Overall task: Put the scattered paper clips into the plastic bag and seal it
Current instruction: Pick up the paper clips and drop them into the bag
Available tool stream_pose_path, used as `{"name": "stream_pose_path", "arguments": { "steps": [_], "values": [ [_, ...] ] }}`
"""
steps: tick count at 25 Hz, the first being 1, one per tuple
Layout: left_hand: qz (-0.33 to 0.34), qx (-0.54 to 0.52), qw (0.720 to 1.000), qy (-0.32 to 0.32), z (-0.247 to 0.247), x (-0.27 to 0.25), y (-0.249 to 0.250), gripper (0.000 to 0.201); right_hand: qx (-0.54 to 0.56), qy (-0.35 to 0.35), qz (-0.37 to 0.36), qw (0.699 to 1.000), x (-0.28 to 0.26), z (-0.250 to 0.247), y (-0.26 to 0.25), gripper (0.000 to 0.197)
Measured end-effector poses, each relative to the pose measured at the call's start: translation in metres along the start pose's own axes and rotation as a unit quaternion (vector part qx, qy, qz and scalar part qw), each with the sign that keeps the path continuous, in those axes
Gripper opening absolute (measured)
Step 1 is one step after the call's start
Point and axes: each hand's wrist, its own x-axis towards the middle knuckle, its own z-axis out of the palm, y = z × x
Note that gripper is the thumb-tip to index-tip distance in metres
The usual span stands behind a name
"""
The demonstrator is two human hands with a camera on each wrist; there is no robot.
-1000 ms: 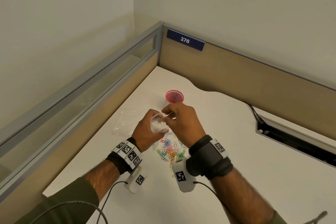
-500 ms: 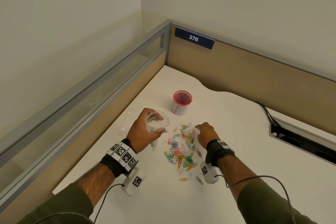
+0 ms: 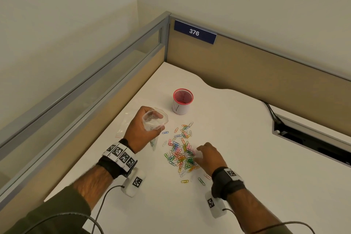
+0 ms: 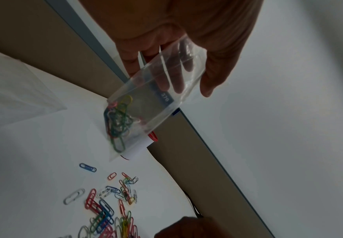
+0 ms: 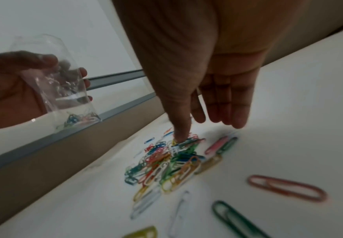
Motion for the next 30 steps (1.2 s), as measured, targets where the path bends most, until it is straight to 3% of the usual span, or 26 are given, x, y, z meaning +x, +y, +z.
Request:
{"name": "stream_pose_path", "arguments": {
  "steps": [3, 9, 13, 16, 23, 26, 30],
  "values": [
    [0.002, -0.002, 1.0, -0.004, 0.003, 0.002, -0.001, 0.04, -0.061, -0.028, 0.021, 0.997, -0.011, 0.009, 0.002, 0.066],
    [0.015, -0.001, 1.0, -0.013, 0.01, 0.002, -0.001, 0.039, -0.045, 0.022, -0.015, 0.999, 0.005, 0.024, -0.024, 0.027],
    [0.015, 0.003, 1.0, -0.018, 0.009, 0.001, -0.002, 0.04, -0.046, 0.04, -0.028, 0.998, 0.011, 0.021, -0.03, 0.028],
    [0.015, 0.003, 1.0, -0.017, 0.008, 0.0, -0.003, 0.04, -0.077, 0.008, -0.073, 0.994, 0.009, 0.021, -0.038, 0.045],
    [0.01, -0.001, 1.0, -0.009, 0.009, 0.0, 0.003, 0.042, -0.156, 0.027, -0.104, 0.982, 0.013, 0.02, -0.042, 0.021],
    [0.009, 0.001, 1.0, -0.007, 0.009, 0.001, 0.003, 0.042, -0.108, 0.037, -0.066, 0.991, 0.018, 0.005, -0.038, 0.021],
    [0.006, 0.005, 1.0, -0.009, 0.01, 0.002, 0.002, 0.04, 0.095, 0.103, -0.03, 0.99, 0.006, -0.025, -0.04, 0.012]
  ]
}}
